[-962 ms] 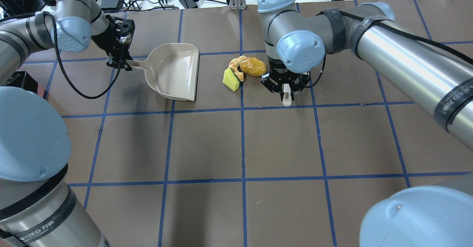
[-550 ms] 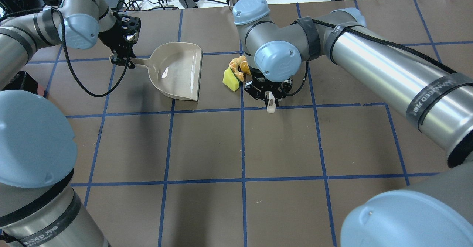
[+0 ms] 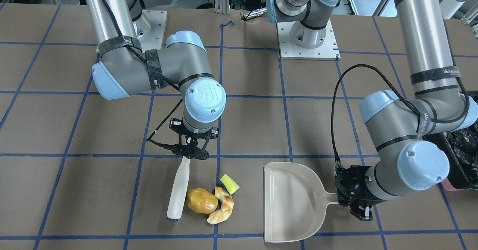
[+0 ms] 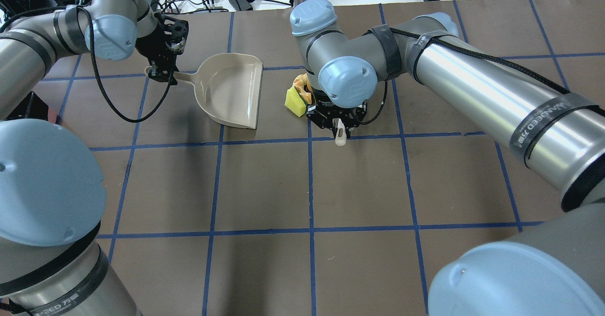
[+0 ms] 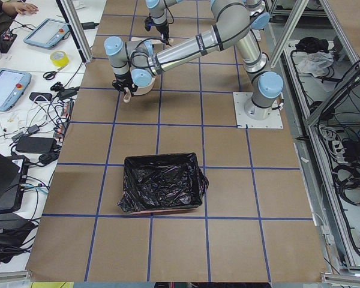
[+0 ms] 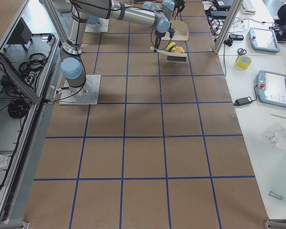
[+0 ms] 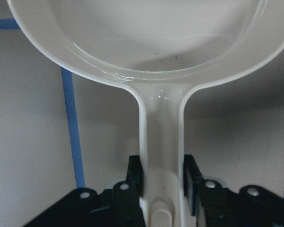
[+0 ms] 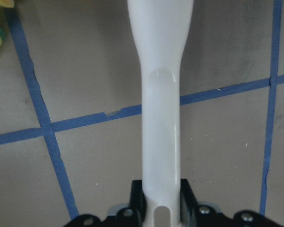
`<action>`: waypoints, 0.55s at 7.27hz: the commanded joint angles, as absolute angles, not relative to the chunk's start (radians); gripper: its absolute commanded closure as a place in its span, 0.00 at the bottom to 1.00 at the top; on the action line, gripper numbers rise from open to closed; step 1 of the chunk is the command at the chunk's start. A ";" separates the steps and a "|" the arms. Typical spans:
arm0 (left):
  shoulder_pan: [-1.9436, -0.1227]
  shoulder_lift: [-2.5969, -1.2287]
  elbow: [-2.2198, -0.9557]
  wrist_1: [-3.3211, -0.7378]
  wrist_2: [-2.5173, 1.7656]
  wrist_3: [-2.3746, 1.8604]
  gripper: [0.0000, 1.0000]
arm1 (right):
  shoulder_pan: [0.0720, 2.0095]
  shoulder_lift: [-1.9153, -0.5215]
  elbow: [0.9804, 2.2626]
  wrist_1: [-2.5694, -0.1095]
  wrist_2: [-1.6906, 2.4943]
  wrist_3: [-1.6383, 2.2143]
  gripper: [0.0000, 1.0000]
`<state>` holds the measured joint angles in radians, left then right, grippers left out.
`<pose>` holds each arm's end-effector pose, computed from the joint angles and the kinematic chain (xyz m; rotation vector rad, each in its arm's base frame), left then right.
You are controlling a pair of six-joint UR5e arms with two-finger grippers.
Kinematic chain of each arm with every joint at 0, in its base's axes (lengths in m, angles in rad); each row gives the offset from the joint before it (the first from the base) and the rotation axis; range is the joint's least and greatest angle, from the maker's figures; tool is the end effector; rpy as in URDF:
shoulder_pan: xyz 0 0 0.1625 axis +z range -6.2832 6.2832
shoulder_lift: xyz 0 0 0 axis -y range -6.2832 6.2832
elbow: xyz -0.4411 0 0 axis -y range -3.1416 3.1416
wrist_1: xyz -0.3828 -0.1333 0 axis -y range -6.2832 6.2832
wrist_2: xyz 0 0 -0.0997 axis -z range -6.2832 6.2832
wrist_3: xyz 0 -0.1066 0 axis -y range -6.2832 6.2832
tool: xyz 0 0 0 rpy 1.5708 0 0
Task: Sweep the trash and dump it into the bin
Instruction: 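Sweep the sponge and yellow item with the brush into the held dustpan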
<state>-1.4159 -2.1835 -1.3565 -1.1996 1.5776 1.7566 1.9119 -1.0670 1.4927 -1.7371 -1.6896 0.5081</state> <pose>-0.0225 -0.7153 0.2656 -2.2423 -2.1739 -0.0332 0.3247 -0.5541 0.2628 -0.2205 -2.9062 -0.2750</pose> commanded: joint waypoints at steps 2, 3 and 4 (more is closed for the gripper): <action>-1.419 -2.184 -1.359 -1.200 1.583 1.743 1.00 | 1.943 -1.048 1.493 -1.781 -1.669 0.496 1.00; -1.417 -2.186 -1.358 -1.200 1.583 1.743 1.00 | 1.950 -1.043 1.493 -1.784 -1.664 0.486 1.00; -1.417 -2.184 -1.362 -1.198 1.580 1.741 1.00 | 1.965 -1.042 1.493 -1.786 -1.664 0.485 1.00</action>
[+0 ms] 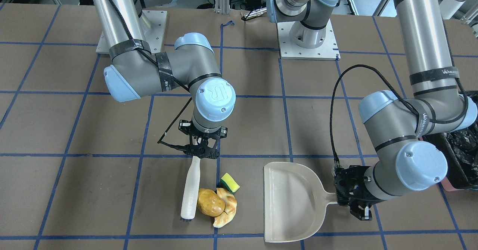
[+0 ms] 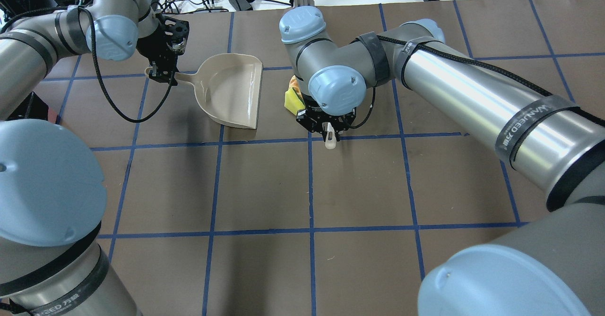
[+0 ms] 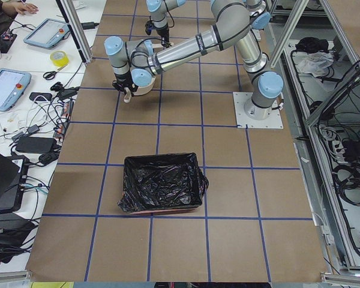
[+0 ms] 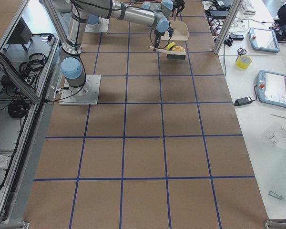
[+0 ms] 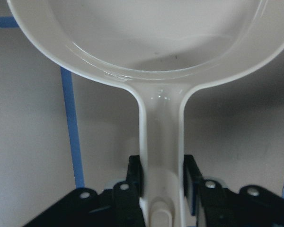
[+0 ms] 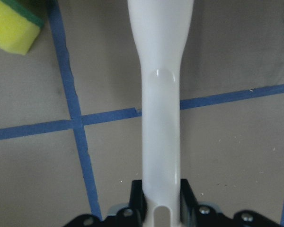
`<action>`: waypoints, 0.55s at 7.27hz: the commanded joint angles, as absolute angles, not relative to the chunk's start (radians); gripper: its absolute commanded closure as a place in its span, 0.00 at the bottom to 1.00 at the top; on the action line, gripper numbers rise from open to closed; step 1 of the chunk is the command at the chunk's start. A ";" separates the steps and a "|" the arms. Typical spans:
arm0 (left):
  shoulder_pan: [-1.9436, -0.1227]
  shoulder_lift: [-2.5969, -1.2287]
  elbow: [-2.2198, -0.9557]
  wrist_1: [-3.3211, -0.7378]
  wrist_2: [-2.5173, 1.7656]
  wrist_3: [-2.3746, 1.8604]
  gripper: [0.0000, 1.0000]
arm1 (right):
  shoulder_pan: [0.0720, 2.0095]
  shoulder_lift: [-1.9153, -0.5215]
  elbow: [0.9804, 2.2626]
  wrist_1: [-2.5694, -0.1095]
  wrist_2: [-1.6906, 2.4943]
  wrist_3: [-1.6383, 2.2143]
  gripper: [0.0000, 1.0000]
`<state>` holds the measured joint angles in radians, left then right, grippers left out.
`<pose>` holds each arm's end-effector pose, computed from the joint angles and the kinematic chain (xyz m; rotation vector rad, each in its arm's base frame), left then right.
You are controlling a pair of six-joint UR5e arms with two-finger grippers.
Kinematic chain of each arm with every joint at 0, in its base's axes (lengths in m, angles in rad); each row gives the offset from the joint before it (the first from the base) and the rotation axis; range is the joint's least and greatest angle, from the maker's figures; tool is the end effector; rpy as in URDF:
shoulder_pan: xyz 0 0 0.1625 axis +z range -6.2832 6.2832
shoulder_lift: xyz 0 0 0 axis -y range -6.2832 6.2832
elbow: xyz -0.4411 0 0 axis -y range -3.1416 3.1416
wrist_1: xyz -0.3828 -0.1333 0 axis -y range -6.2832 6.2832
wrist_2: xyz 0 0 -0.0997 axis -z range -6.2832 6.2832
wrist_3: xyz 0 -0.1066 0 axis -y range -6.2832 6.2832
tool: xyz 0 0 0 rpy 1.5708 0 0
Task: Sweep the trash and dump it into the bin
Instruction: 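Sweep the sponge and yellow item with the brush into the held dustpan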
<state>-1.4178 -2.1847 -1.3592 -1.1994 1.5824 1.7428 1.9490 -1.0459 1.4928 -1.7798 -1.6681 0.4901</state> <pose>-0.0234 -0.7146 0.2636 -2.2293 -2.1870 -0.0429 0.3499 -0.5476 0.2522 -0.1474 -2.9389 -0.2588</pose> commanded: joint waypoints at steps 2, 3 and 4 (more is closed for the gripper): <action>-1.420 -2.184 -1.361 -1.198 1.577 1.741 1.00 | 1.996 -1.031 1.486 -1.825 -1.623 0.486 1.00; -1.420 -2.186 -1.361 -1.197 1.575 1.741 1.00 | 2.006 -1.014 1.461 -1.827 -1.621 0.494 1.00; -1.420 -2.186 -1.358 -1.198 1.572 1.741 1.00 | 2.020 -0.988 1.433 -1.828 -1.611 0.503 1.00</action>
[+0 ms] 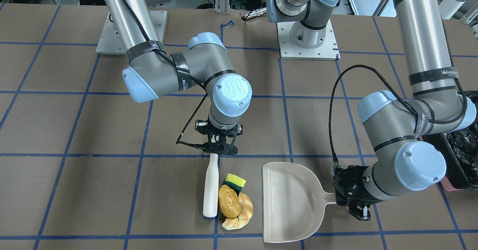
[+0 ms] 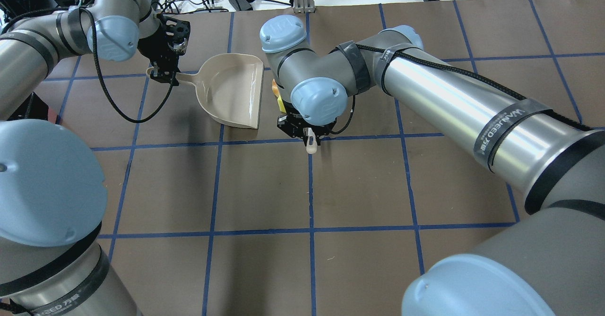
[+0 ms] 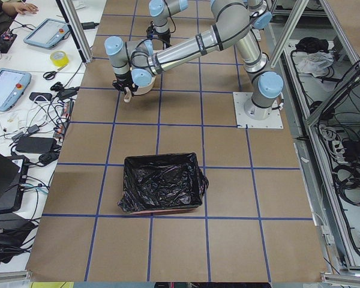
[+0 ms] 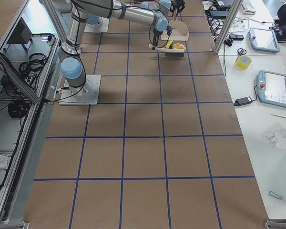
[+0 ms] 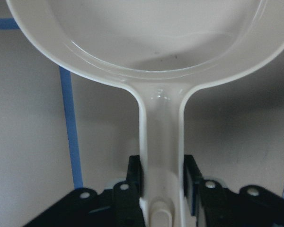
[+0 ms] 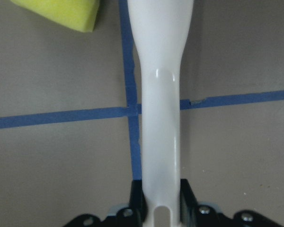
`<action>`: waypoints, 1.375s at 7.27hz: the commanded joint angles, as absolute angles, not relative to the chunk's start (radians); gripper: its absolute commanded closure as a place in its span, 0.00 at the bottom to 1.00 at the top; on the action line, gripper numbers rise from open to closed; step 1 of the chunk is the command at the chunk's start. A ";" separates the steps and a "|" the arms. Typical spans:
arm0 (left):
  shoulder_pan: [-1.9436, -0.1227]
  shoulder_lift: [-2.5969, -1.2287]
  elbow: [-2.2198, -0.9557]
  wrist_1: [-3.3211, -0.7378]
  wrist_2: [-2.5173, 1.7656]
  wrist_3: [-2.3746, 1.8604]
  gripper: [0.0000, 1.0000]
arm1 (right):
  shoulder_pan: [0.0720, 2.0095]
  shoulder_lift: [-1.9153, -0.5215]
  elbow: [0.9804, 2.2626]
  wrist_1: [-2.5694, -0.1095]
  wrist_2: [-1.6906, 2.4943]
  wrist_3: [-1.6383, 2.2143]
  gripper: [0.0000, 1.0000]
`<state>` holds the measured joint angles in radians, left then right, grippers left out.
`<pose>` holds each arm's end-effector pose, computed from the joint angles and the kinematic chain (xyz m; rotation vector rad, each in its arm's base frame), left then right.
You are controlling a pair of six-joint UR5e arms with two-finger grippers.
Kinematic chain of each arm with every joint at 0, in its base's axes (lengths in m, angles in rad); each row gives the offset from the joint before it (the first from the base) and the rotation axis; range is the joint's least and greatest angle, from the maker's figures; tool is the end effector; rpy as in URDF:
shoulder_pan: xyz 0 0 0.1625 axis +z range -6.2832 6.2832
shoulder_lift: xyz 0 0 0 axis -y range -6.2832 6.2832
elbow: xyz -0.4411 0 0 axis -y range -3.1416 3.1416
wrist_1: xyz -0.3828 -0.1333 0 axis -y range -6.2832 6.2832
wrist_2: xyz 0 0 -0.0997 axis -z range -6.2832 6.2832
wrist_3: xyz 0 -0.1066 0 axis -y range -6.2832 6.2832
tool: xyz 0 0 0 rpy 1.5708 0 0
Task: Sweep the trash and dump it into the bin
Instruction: 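Sweep the sponge and yellow item with the brush into the held dustpan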
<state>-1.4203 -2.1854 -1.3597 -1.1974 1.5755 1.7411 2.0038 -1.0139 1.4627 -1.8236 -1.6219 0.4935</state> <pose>-0.0259 -0.7148 0.2630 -2.2278 -2.1840 -0.0334 0.3909 -0.5410 0.2470 -0.0832 -2.9987 -0.2296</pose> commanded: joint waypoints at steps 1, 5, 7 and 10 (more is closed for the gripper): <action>-1.420 -2.181 -1.356 -1.197 1.577 1.741 1.00 | 2.042 -0.968 1.419 -1.853 -1.599 0.518 1.00; -1.419 -2.180 -1.358 -1.197 1.572 1.743 1.00 | 2.104 -0.953 1.376 -1.911 -1.542 0.579 1.00; -1.420 -2.178 -1.359 -1.197 1.571 1.743 1.00 | 2.137 -0.921 1.352 -1.945 -1.526 0.652 1.00; -1.419 -2.178 -1.359 -1.197 1.569 1.743 1.00 | 2.175 -0.896 1.319 -2.019 -1.491 0.751 1.00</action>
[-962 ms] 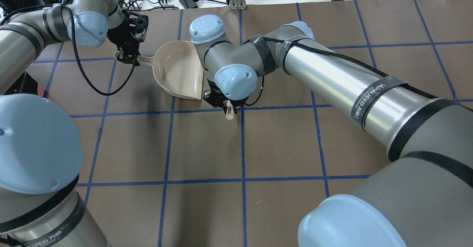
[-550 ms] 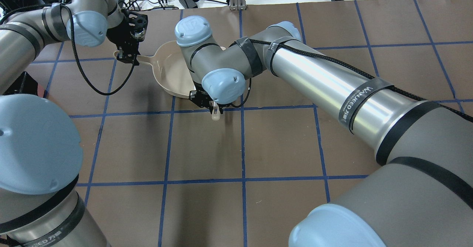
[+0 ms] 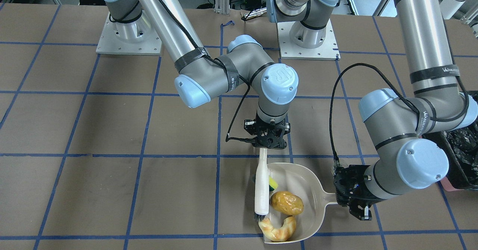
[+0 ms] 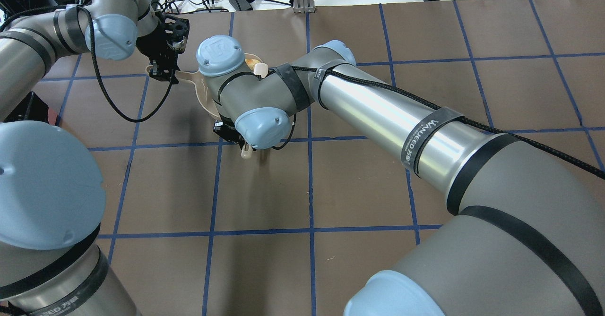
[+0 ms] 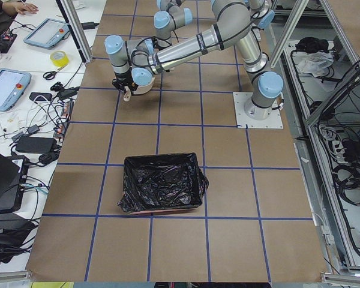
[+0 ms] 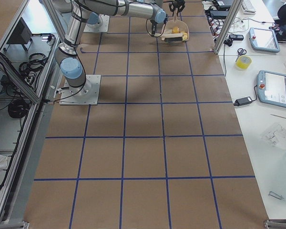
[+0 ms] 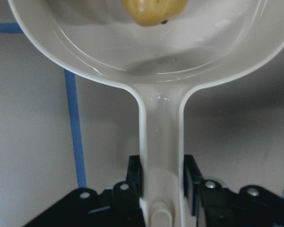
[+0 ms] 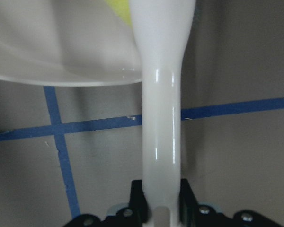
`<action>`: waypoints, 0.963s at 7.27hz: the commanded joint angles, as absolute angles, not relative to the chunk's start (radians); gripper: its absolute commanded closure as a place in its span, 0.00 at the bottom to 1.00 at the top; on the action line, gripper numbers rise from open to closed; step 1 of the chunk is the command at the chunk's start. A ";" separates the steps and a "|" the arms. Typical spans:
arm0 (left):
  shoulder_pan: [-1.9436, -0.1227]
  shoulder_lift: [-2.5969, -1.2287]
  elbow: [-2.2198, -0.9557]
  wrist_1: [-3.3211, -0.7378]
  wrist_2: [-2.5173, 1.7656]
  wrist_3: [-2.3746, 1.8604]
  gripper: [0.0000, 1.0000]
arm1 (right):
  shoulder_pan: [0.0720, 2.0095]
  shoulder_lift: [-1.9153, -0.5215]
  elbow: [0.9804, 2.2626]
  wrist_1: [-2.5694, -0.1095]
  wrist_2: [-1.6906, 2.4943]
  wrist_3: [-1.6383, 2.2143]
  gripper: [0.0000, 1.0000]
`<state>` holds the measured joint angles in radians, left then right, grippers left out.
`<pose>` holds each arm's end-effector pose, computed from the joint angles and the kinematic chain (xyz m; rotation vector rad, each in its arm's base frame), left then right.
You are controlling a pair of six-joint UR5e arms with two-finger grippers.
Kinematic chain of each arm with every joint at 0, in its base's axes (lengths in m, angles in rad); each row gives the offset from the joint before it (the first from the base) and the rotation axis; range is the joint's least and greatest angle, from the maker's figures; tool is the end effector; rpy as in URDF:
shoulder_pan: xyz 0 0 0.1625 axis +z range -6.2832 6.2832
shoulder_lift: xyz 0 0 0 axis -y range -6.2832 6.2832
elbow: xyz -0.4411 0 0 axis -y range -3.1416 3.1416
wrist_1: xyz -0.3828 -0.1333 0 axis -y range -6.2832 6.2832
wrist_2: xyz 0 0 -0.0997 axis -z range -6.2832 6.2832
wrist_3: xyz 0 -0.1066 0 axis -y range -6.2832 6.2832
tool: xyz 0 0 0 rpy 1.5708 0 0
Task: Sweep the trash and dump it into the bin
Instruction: 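Push the remaining debris deeper into the dustpan with the right gripper's brush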
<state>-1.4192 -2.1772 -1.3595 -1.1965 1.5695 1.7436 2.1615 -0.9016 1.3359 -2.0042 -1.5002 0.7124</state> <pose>-0.0259 -0.7143 0.2690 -2.2322 -2.1854 -0.0173 0.5182 -0.5200 0.2410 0.1877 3.0796 0.0672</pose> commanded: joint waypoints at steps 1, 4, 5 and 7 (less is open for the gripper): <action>-1.419 -2.178 -1.359 -1.197 1.568 1.744 1.00 | 2.178 -0.897 1.303 -2.019 -1.470 0.788 1.00; -1.419 -2.177 -1.364 -1.193 1.568 1.746 1.00 | 2.178 -0.900 1.272 -2.056 -1.396 0.871 1.00; -1.419 -2.177 -1.364 -1.193 1.565 1.747 1.00 | 2.178 -0.900 1.272 -2.052 -1.396 0.871 1.00; -1.414 -2.175 -1.367 -1.193 1.563 1.753 1.00 | 2.177 -0.903 1.272 -2.033 -1.402 0.856 1.00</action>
<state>-1.4170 -2.1762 -1.3652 -1.1935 1.5647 1.7497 2.1781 -0.9016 1.2722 -2.0448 -1.3985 0.8664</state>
